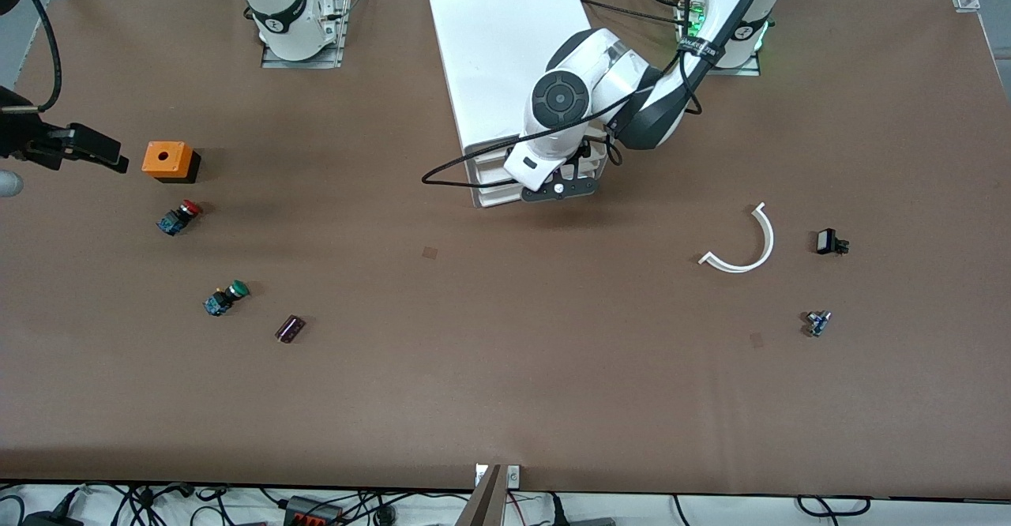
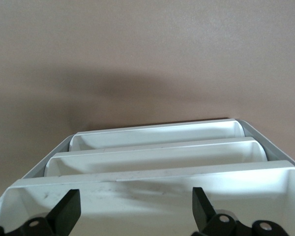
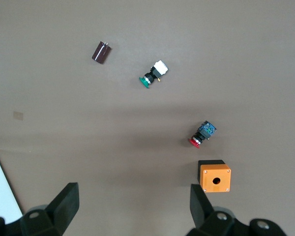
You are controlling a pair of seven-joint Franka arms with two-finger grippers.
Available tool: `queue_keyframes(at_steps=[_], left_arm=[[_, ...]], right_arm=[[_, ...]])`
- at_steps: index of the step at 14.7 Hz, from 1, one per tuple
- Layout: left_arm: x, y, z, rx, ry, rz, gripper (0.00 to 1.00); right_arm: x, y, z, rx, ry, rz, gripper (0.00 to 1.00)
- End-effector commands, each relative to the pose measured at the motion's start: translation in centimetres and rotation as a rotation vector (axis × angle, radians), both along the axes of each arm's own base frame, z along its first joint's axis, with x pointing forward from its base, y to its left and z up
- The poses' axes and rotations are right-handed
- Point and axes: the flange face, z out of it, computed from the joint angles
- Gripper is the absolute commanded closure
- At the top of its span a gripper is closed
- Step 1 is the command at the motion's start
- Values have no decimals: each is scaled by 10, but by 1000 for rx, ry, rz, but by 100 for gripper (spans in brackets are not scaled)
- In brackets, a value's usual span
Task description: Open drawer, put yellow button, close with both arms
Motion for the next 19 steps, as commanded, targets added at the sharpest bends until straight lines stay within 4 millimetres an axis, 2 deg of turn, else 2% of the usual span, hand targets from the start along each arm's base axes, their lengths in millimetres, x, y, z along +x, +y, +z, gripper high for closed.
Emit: queue_keyframes(at_steps=[1,4,8,12,14,17,19], left_arm=[[-11,6,9,10,8,4,0],[-4,12,20,2,-3,4,0],[36,47,37,1,-28,66,0],[87,109,63,7,-55,71,0],[109,154,81,71,-46,37,0],[129,208,119,78,-52,-71,0],[133,249,145,58,-53,-132,0]], right_arm=[[-11,0,-1,-14,-3,23,0],[-13,-1,1,-24,2,29,0],[-16,-3,1,-22,14,19,0],[-16,-4,1,-24,8,18,0],[-16,-4,0,-25,-1,21,0],[-11,-3,2,-29,-30,25,0],[-6,-4,0,-43,-55,28,0]])
